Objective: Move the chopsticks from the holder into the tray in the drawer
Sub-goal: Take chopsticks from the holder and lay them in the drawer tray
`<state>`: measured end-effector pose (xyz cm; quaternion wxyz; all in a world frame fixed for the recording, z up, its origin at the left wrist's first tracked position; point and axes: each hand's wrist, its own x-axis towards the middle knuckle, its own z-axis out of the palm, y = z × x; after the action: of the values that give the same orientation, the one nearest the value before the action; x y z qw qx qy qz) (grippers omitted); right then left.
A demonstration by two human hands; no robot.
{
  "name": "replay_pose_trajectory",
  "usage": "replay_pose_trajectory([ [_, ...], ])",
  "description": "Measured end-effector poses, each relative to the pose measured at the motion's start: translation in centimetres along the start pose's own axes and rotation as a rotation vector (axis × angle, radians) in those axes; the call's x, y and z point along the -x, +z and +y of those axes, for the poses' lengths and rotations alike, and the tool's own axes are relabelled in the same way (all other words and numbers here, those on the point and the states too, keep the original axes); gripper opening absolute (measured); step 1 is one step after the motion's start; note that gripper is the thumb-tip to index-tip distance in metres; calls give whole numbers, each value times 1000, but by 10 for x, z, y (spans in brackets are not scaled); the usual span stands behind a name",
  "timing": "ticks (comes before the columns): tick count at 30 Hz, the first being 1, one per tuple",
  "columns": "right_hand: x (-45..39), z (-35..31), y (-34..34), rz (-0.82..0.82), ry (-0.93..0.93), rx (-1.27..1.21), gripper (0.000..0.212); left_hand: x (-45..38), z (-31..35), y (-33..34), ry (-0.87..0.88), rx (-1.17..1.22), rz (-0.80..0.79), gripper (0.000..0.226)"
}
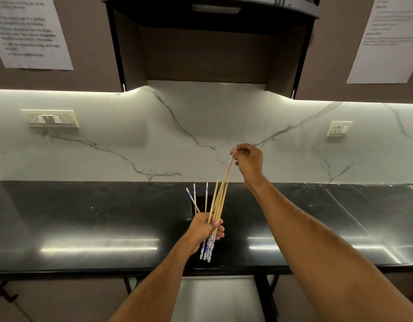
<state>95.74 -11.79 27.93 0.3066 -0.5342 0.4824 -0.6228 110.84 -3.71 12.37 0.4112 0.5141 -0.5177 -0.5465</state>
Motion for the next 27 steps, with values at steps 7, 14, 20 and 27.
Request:
replay_pose_trajectory([
  [7,6,-22,-9,240,-356,-69,24,-4,16,-2,-9,241,134,17],
  [14,50,36,-8,64,-100,21,14,-19,52,3,25,604,277,16],
  [20,88,71,1,18,27,22,25,-35,70,5,74,742,375,17],
  [27,103,82,1,-160,-1,136,26,-41,66,7,67,740,416,18],
])
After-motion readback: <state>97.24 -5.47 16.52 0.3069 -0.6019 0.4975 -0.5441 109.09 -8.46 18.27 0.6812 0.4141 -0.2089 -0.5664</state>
